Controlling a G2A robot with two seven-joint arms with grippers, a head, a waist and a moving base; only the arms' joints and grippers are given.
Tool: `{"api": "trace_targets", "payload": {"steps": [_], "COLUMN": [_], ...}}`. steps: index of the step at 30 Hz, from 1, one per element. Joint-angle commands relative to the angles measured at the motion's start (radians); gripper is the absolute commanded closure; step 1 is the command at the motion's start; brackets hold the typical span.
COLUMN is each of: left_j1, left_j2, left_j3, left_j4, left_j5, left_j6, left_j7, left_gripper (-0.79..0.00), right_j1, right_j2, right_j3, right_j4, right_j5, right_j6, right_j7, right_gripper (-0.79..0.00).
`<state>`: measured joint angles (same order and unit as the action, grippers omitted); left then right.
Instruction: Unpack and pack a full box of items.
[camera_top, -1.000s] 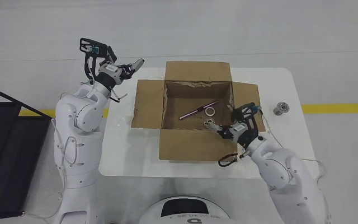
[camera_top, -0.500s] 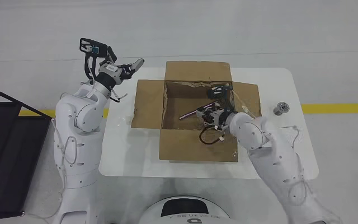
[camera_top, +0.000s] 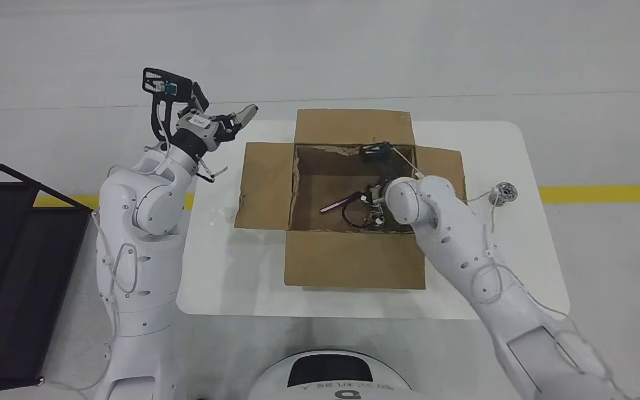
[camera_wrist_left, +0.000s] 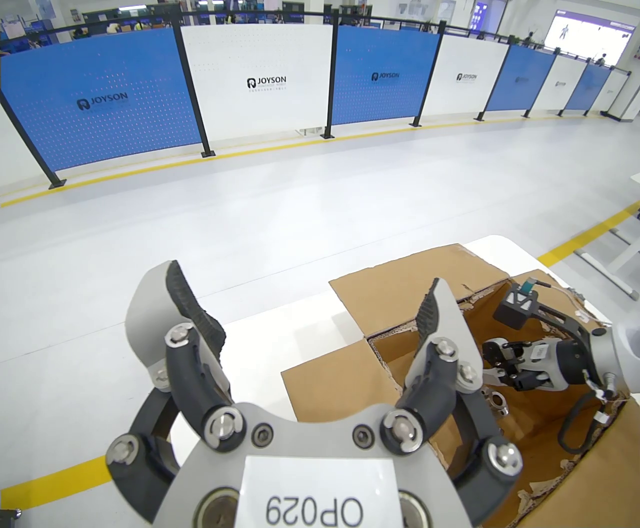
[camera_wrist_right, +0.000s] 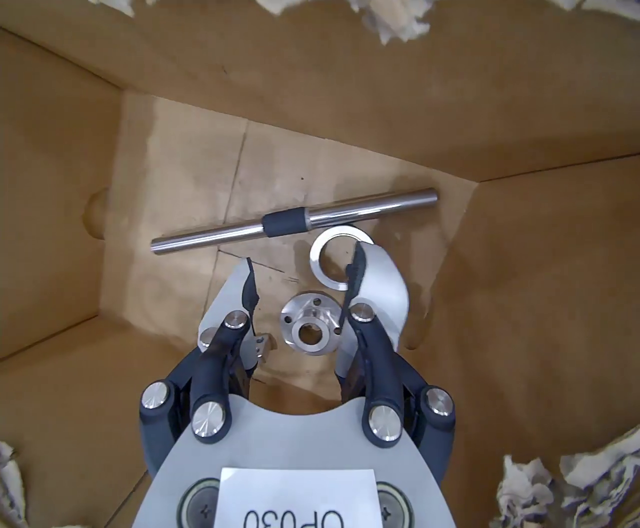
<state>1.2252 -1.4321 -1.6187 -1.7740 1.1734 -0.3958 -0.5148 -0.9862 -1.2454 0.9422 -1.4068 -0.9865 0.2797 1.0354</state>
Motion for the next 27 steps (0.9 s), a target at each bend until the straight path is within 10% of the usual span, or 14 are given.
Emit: {"api": "trace_targets", "payload": {"steps": [1, 27], "left_j1": [0.000, 0.000], "left_j2": [0.000, 0.000], "left_j3": [-0.001, -0.001], "left_j4": [0.000, 0.000], "left_j5": [-0.001, -0.001], "left_j6": [0.000, 0.000], "left_j7": [0.000, 0.000], "left_gripper": [-0.785, -0.785], "right_j1": [0.007, 0.102], "right_j2": [-0.002, -0.069], "right_j3": [-0.005, -0.108], "right_j4": [0.009, 0.276], "right_j5": [-0.020, -0.079], "right_j6": [0.015, 0.057], "right_j7": [0.010, -0.020], "right_gripper": [-0.336, -0.160]}}
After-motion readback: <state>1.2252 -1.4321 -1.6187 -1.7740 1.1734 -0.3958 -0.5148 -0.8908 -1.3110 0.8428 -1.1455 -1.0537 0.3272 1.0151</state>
